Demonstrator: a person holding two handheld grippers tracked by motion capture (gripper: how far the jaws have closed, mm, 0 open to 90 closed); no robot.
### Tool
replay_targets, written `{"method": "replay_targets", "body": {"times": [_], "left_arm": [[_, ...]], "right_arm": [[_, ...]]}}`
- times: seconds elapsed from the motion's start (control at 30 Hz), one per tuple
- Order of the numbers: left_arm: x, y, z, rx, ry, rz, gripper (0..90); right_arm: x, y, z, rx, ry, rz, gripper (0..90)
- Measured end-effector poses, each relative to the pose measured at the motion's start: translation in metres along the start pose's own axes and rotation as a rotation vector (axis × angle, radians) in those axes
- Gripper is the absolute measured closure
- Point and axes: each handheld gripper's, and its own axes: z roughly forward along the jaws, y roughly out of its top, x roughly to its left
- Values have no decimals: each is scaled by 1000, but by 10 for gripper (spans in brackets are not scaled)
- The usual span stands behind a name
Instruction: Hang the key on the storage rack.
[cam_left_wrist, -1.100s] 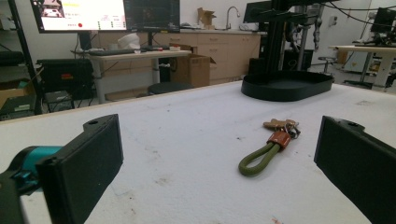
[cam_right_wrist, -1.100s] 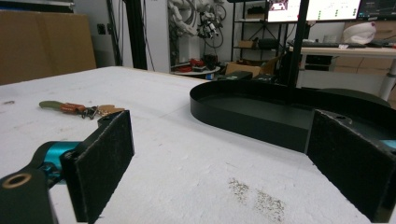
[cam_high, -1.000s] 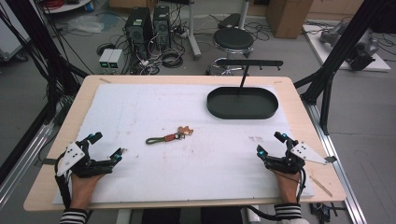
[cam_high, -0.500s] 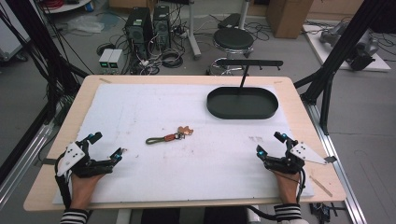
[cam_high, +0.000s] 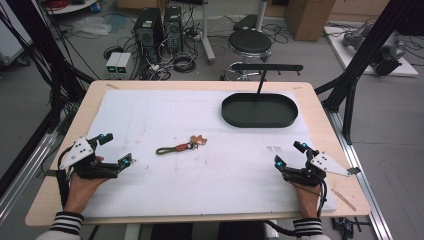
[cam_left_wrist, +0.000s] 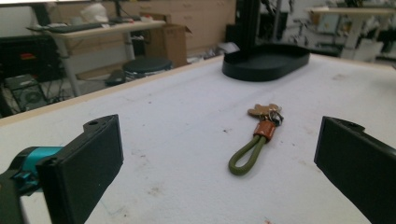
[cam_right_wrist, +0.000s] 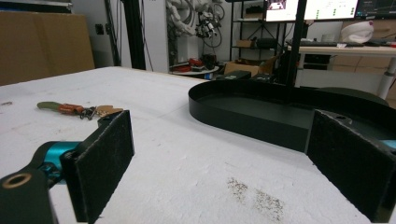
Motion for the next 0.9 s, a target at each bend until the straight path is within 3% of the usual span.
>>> {"method": "replay_targets", "body": {"times": [0.13, 0.33, 0.37, 0.57, 0.6, 0.63, 0.7, 0.77, 0.83, 0.9], "left_arm": [[4, 20, 14, 98, -79, 53, 17], [9, 37, 28, 155, -107, 78, 17], [10, 44, 33, 189, -123, 99, 17], [10, 60, 50, 276, -176, 136, 17], [9, 64, 58, 312, -186, 163, 17], [9, 64, 58, 312, -186, 163, 17], [7, 68, 68, 370, -208, 194, 17], [7, 70, 71, 378, -210, 208, 17], [5, 76, 81, 427, -227, 240, 17], [4, 78, 85, 443, -229, 253, 17]], "right_arm": [[0, 0, 0, 0, -4, -11, 70], [1, 0, 0, 5, -6, -9, 70], [1, 0, 0, 5, -6, -9, 70], [1, 0, 1, 1, -6, -11, 70], [1, 0, 0, 2, -5, -7, 70], [1, 0, 0, 4, -5, -10, 70], [1, 0, 0, 6, -5, -8, 70], [1, 0, 0, 5, -5, -8, 70], [1, 0, 1, -2, -4, -9, 70], [0, 0, 1, -3, -6, -12, 70]]}}
